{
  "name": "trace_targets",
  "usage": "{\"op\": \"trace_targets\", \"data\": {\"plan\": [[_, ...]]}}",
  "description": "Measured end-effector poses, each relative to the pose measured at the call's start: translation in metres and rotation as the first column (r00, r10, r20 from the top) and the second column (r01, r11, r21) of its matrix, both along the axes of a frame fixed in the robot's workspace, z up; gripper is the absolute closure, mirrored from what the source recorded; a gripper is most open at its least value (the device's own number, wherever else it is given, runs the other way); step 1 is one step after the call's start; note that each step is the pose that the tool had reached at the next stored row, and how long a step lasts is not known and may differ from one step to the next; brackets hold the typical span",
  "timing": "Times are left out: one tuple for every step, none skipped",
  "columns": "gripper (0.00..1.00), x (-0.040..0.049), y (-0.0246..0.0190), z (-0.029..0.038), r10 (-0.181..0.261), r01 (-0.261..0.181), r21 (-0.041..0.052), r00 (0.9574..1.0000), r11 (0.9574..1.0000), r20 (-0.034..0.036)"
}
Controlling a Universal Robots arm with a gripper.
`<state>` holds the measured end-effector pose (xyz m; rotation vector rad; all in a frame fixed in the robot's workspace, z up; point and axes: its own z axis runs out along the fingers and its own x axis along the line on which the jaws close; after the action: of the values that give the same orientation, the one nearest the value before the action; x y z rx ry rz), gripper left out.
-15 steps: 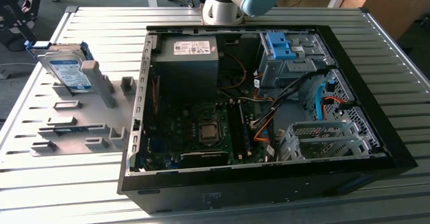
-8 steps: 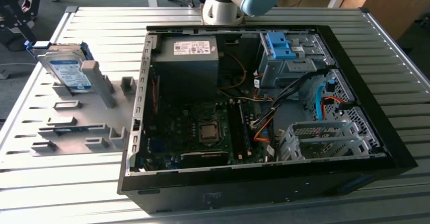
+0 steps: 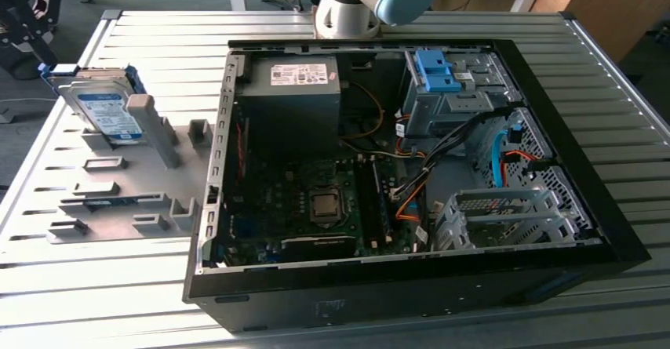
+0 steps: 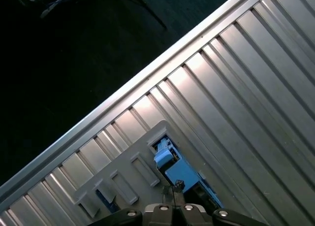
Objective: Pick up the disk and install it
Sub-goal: 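Pick up the disk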
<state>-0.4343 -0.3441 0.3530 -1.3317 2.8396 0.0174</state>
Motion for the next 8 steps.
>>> {"op": "trace_targets", "data": {"plan": [[0.89, 0.0000, 0.0000, 0.0000, 0.007, -0.007, 0.0000, 1.0000, 1.0000, 0.0000], [0.89, 0.0000, 0.0000, 0.0000, 0.015, -0.015, 0.0000, 0.9999, 0.9999, 0.0000], [0.89, 0.0000, 0.0000, 0.0000, 0.022, -0.022, 0.0000, 0.9998, 0.9998, 0.0000], [0.89, 0.0000, 0.0000, 0.0000, 0.029, -0.029, 0.0000, 0.9996, 0.9996, 0.0000], [0.89, 0.0000, 0.0000, 0.0000, 0.036, -0.036, 0.0000, 0.9993, 0.9993, 0.0000], [0.89, 0.0000, 0.0000, 0.0000, 0.043, -0.043, 0.0000, 0.9991, 0.9991, 0.0000], [0.89, 0.0000, 0.0000, 0.0000, 0.050, -0.050, 0.0000, 0.9988, 0.9988, 0.0000], [0.89, 0.0000, 0.0000, 0.0000, 0.057, -0.057, 0.0000, 0.9984, 0.9984, 0.0000]]}}
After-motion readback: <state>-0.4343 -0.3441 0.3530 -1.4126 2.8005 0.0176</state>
